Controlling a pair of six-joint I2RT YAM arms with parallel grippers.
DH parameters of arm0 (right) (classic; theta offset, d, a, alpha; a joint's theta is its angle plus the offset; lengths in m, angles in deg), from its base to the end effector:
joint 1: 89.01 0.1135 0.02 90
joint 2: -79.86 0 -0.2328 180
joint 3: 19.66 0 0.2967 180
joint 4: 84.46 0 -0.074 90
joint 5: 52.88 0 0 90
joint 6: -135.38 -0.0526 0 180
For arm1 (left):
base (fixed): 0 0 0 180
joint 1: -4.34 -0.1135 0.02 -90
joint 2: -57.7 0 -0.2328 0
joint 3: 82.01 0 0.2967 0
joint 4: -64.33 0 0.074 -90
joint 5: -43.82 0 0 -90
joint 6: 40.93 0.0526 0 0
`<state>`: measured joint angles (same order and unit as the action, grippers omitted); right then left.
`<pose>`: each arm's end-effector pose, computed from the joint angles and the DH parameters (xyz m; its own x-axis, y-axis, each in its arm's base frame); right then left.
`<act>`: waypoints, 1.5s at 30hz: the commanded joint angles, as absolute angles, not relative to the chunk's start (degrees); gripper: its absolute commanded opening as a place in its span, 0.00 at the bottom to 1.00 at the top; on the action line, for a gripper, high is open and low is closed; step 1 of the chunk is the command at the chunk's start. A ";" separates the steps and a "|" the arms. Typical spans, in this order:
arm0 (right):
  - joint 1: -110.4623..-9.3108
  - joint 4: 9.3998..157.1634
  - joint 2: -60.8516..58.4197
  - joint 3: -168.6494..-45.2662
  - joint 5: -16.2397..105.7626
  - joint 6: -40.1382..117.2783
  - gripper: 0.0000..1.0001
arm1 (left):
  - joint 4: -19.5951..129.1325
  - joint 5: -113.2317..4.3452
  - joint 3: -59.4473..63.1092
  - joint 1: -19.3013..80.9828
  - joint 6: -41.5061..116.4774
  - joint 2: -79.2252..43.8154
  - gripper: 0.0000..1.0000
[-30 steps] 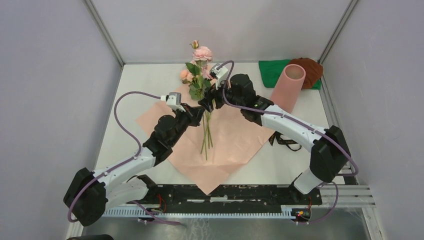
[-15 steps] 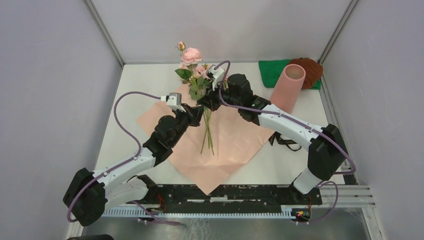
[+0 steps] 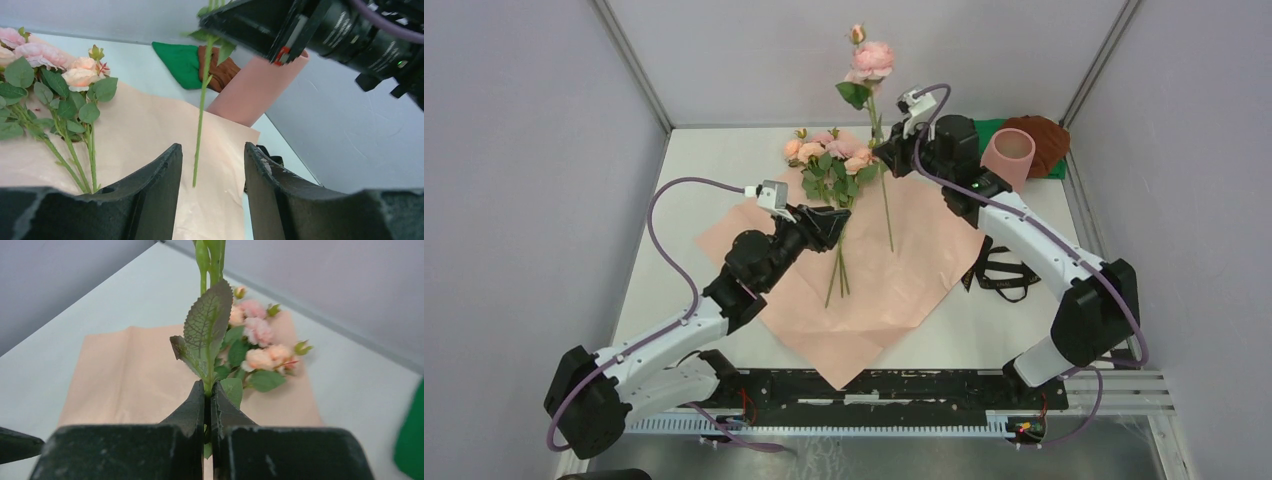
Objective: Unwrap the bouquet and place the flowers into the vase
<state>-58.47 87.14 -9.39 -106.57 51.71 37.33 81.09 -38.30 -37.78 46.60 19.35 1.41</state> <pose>0.3689 0.2330 0.3109 -0.2576 0.0054 -0.9662 -0.6755 0.7140 0.1841 0.2318 -0.2009 0.2555 -0.2274 -0.4569 -0.8600 0.5208 0.6892 -0.5039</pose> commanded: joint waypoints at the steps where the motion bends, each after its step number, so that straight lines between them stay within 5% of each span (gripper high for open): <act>1: -61.65 89.37 -2.46 -113.41 47.77 42.02 0.00 | 81.15 -38.84 -36.02 46.83 22.52 0.24 0.55; 16: -74.92 86.69 4.71 -123.52 38.09 50.57 0.00 | 82.96 -39.65 -34.75 46.84 21.82 -8.58 0.51; 33: -94.24 90.84 0.85 -125.60 50.78 40.80 0.00 | 83.00 -37.83 -33.57 46.79 21.97 -12.48 0.46; 45: -99.05 94.17 0.04 -125.17 57.54 34.00 0.00 | 83.51 -36.08 -33.57 46.79 21.64 -13.32 0.43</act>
<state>-97.92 89.88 -0.56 -126.52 54.33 37.61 81.09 -38.24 -35.36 46.60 19.61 -13.61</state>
